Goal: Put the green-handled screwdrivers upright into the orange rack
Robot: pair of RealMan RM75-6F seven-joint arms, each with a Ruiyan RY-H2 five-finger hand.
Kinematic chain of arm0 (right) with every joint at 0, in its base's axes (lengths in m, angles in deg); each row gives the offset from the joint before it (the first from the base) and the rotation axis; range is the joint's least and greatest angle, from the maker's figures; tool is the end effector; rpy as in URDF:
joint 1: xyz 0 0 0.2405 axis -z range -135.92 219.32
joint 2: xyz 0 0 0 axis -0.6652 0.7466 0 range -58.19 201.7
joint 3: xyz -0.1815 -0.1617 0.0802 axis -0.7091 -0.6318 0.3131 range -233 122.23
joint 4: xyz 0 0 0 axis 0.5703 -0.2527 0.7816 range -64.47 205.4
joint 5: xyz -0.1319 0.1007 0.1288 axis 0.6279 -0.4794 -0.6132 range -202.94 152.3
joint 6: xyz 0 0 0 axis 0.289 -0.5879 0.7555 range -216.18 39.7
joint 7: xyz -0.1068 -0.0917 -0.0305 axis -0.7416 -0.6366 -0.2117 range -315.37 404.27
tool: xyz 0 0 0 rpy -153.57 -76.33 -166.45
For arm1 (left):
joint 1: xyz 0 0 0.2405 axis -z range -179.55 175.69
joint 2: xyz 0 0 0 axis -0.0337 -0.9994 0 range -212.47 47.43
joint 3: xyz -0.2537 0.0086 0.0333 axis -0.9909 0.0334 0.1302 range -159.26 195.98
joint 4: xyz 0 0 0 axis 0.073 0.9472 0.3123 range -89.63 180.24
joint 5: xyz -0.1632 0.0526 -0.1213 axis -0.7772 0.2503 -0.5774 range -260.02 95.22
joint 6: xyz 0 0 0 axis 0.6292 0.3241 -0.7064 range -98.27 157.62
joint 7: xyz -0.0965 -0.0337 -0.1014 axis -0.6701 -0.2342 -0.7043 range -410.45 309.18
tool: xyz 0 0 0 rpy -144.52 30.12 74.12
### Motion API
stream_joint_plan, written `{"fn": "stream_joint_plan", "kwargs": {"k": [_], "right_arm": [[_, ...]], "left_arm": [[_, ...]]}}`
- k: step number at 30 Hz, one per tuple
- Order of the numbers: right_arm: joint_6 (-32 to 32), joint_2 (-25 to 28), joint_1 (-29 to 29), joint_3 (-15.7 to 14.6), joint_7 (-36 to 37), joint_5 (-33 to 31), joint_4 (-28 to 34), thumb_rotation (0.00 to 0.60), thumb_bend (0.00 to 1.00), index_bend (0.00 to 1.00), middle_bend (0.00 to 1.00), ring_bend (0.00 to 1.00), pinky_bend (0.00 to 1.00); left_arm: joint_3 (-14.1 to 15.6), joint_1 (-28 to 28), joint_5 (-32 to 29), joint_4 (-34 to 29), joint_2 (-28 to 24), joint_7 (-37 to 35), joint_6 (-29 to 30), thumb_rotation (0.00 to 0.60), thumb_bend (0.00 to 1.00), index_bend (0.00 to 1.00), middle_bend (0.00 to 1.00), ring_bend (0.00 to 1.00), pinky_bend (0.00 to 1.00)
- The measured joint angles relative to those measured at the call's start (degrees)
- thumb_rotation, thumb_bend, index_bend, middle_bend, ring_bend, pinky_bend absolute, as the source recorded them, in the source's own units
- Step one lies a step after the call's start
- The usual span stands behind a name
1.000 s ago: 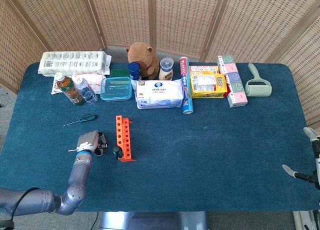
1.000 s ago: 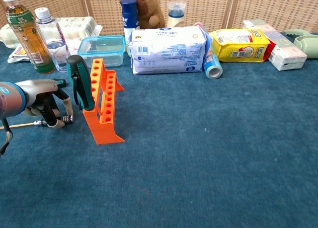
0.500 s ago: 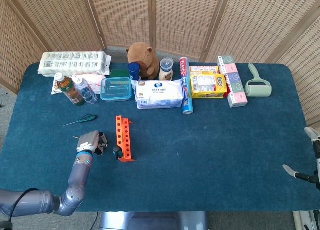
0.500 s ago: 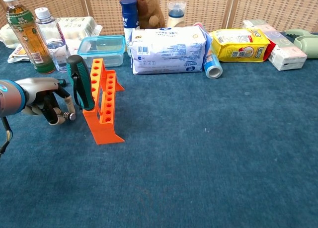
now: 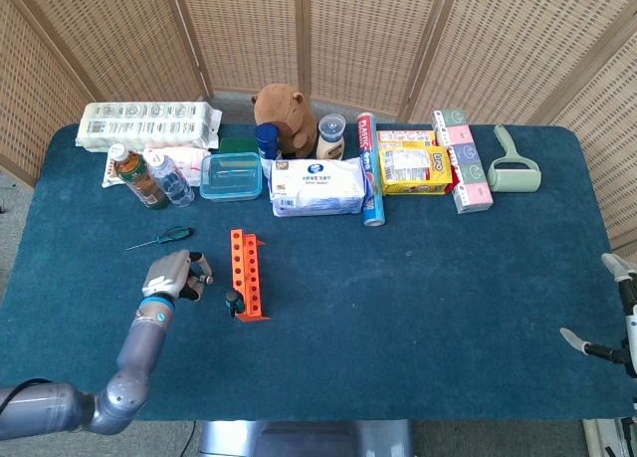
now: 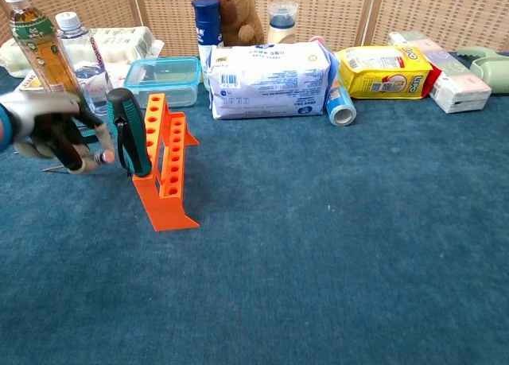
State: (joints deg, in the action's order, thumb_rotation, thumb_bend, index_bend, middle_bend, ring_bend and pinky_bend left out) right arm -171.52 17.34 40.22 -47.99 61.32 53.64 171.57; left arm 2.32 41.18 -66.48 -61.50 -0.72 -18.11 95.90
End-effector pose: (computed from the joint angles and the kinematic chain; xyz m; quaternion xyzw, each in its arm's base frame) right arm -0.3110 -0.1767 0.2106 0.4765 -0.4850 0.4561 0.5741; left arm -0.1658 0.3138 0.0142 -0.5660 -0.6310 -0.2566 0.4644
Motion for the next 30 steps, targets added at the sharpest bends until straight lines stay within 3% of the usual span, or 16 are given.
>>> {"fn": "stream_joint_plan", "kwargs": {"k": [20,26,30], "right_arm": [[0.4,-0.9,-0.5,-0.2,-2.8,-0.1,0.3,0.6,0.08,0.06,0.06,0.0,0.0],[0.6,-1.2,-0.6,-0.3,-3.7,-0.3,0.4,0.6,0.08,0.06,0.06,0.0,0.0],[0.5,-1.3,-0.6,-0.3,-4.0,-0.3,0.5,0.6,0.08,0.06,0.06,0.0,0.0]], "left_arm": [[-2.4,-7.1,12.7,-14.6,-18.1,-16.2,-6.6,0.6,0.45,0.5,0.96,0.97,1.0],[-3.7,-10.2,18.0,-17.5,-23.6,-24.6,-11.3,0.6,0.45,0.5,0.96,0.97,1.0],[-5.6,-12.7,23.4,-18.7,-27.2,-33.3,-17.8,0.6,0.45,0.5,0.96,0.97,1.0]]}}
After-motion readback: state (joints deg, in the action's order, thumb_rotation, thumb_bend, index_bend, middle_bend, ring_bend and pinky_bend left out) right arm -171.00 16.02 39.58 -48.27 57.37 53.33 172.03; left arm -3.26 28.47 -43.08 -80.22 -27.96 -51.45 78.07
